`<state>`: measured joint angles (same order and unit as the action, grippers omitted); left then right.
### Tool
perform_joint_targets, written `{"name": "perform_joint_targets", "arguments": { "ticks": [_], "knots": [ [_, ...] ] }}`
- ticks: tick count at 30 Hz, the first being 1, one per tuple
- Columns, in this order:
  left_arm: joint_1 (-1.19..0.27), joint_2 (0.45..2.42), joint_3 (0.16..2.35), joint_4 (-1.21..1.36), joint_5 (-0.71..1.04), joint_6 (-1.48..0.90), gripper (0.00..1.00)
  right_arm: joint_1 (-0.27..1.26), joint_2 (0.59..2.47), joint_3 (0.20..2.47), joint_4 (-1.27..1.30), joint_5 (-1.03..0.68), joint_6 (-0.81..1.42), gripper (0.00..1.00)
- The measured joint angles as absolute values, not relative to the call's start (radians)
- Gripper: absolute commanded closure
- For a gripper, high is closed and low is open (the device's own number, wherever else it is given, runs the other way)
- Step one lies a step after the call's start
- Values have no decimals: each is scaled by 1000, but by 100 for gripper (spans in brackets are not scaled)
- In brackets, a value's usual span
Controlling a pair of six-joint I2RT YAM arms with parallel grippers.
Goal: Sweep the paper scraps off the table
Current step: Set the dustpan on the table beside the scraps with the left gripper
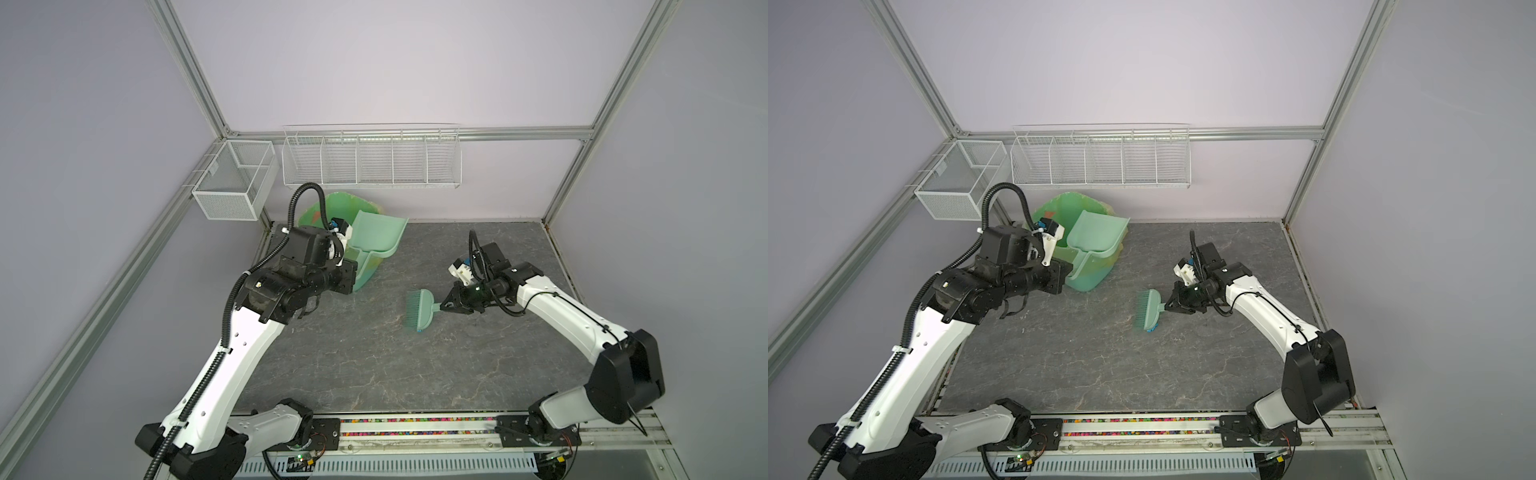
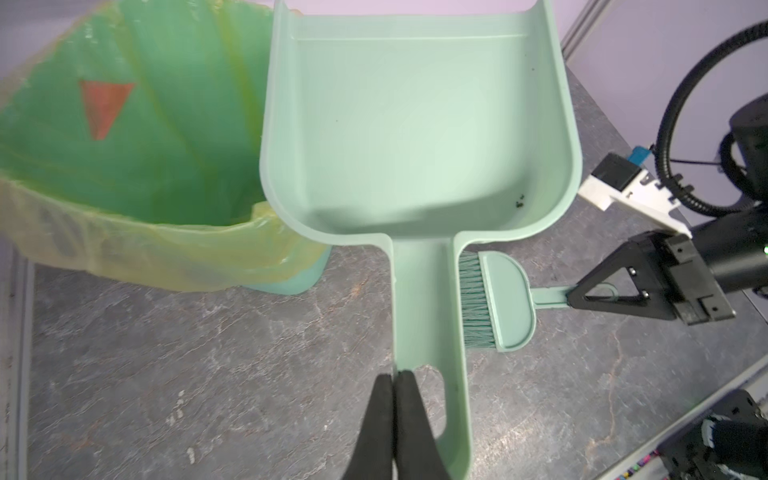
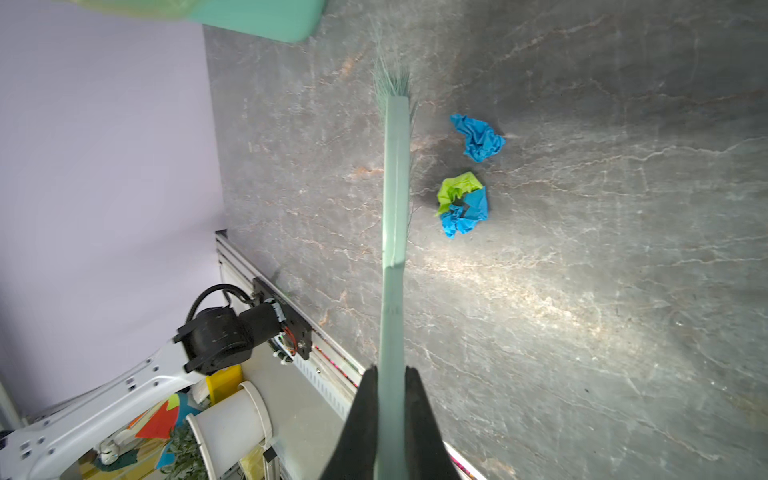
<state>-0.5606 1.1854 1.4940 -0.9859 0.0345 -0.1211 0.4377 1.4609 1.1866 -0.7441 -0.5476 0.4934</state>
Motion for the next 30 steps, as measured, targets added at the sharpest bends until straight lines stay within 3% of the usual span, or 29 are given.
{"name": "perform_joint_targets", "arguments": {
  "ticks": [8, 15, 30],
  "knots": [
    [-713, 1213, 1486, -959, 14, -160, 100, 319, 1341, 1188, -796, -532, 492, 93],
    [-821, 1196, 1342, -911, -3, -233, 100, 200, 1253, 1189, -900, -455, 439, 93],
    [-897, 1109, 1024, -821, 1, -331, 100, 152, 1306, 1295, -975, -393, 387, 93]
  ]
}}
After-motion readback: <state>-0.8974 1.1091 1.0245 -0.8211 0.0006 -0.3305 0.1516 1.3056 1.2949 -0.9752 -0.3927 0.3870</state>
